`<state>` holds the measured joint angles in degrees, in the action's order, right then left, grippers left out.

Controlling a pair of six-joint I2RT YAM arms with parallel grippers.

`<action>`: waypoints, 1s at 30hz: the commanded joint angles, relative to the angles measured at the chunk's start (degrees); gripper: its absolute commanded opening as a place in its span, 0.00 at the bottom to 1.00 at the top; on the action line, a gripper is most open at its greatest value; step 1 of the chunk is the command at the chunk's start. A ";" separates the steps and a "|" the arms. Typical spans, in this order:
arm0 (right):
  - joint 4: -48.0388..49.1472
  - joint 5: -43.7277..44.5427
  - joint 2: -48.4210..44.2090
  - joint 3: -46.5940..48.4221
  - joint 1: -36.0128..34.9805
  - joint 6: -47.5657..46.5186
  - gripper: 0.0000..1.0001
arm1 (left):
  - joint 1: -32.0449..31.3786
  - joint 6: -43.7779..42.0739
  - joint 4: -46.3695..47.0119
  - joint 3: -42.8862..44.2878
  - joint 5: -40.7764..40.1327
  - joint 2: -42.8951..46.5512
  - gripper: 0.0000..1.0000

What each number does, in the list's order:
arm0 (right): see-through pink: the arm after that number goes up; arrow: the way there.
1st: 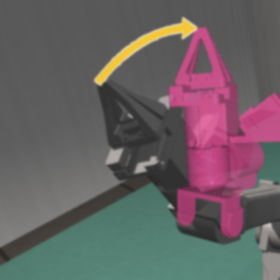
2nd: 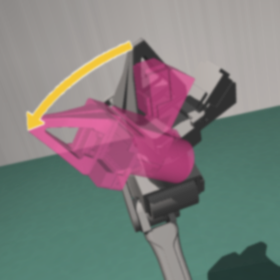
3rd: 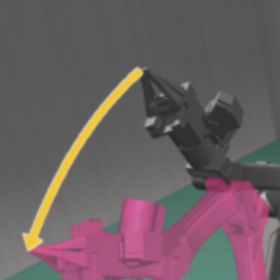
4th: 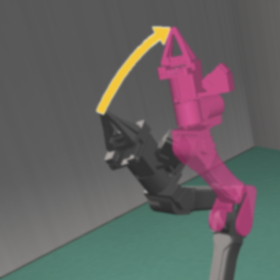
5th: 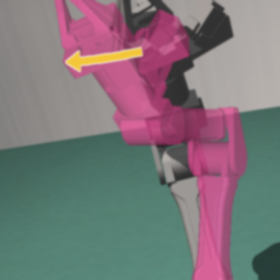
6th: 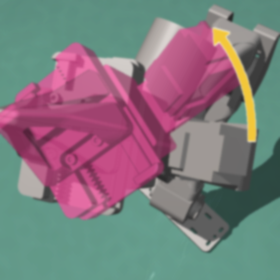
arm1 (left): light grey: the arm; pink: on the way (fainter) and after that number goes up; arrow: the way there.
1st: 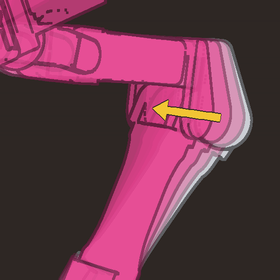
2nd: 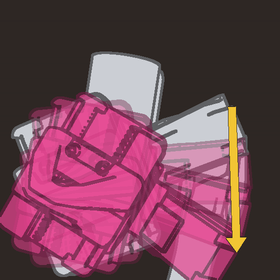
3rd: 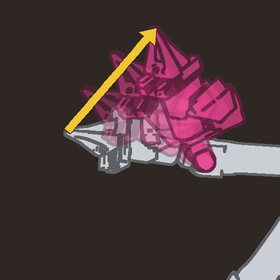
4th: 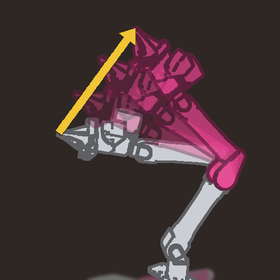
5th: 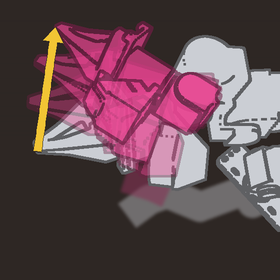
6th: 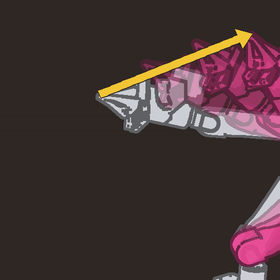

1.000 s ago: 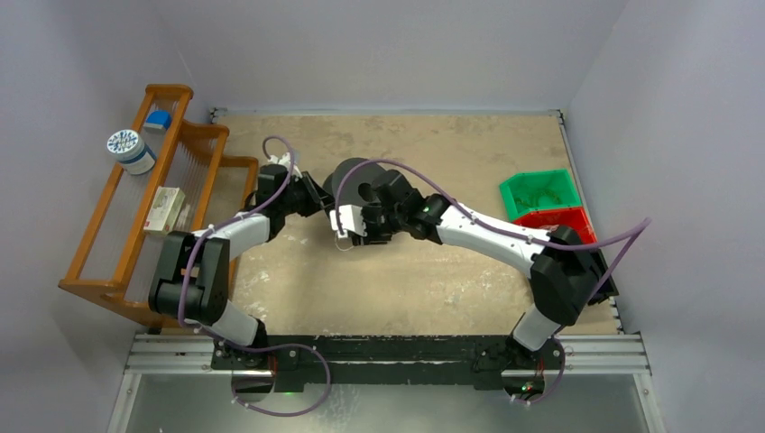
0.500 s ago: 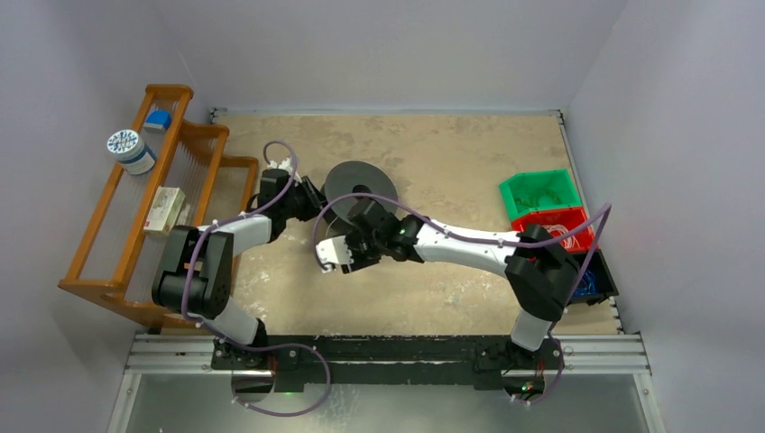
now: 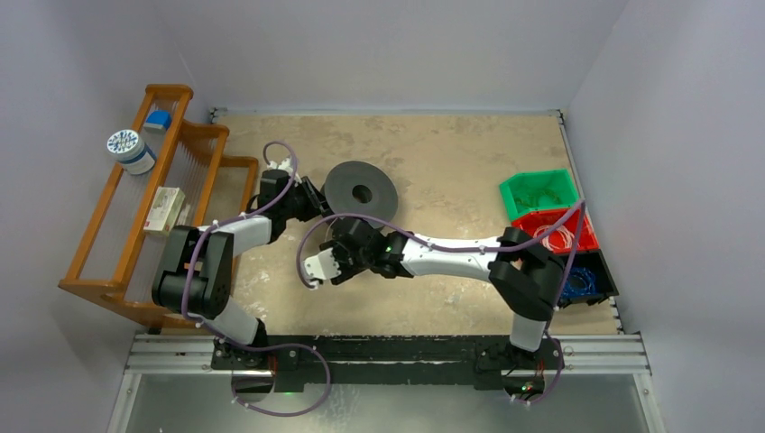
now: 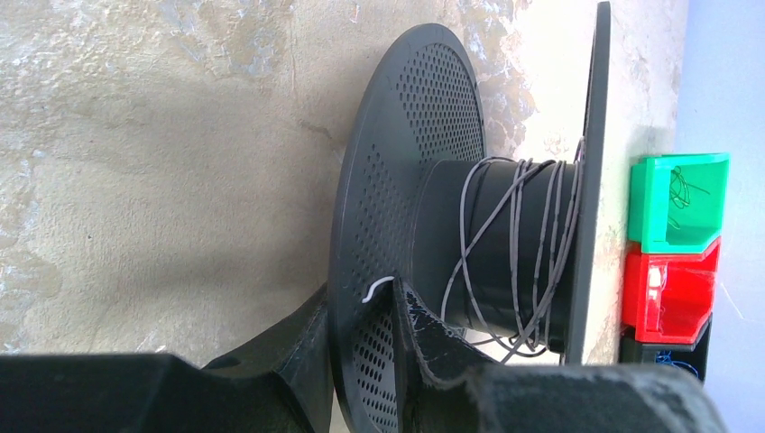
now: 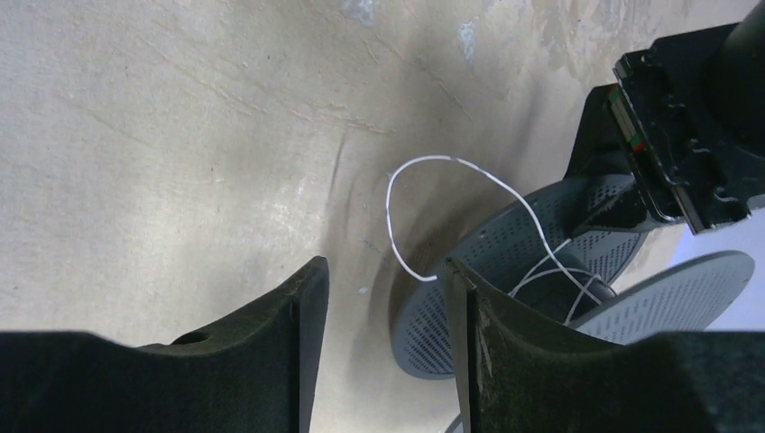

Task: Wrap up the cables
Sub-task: Wrap the cable around the cable reel.

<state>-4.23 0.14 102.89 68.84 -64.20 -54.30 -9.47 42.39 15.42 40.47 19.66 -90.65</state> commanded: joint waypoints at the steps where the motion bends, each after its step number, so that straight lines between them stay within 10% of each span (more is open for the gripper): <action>1: 3.30 3.43 2.65 0.88 -0.48 -2.18 0.53 | 0.33 -1.98 1.96 -0.48 -2.00 1.00 0.23; 30: -1.44 -5.79 5.33 7.35 -0.34 -2.54 0.49 | 0.55 -1.87 2.88 -1.26 -1.30 2.12 0.20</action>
<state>-2.13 -1.30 109.97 74.17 -64.55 -56.62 -9.43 42.44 16.62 40.21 19.77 -90.54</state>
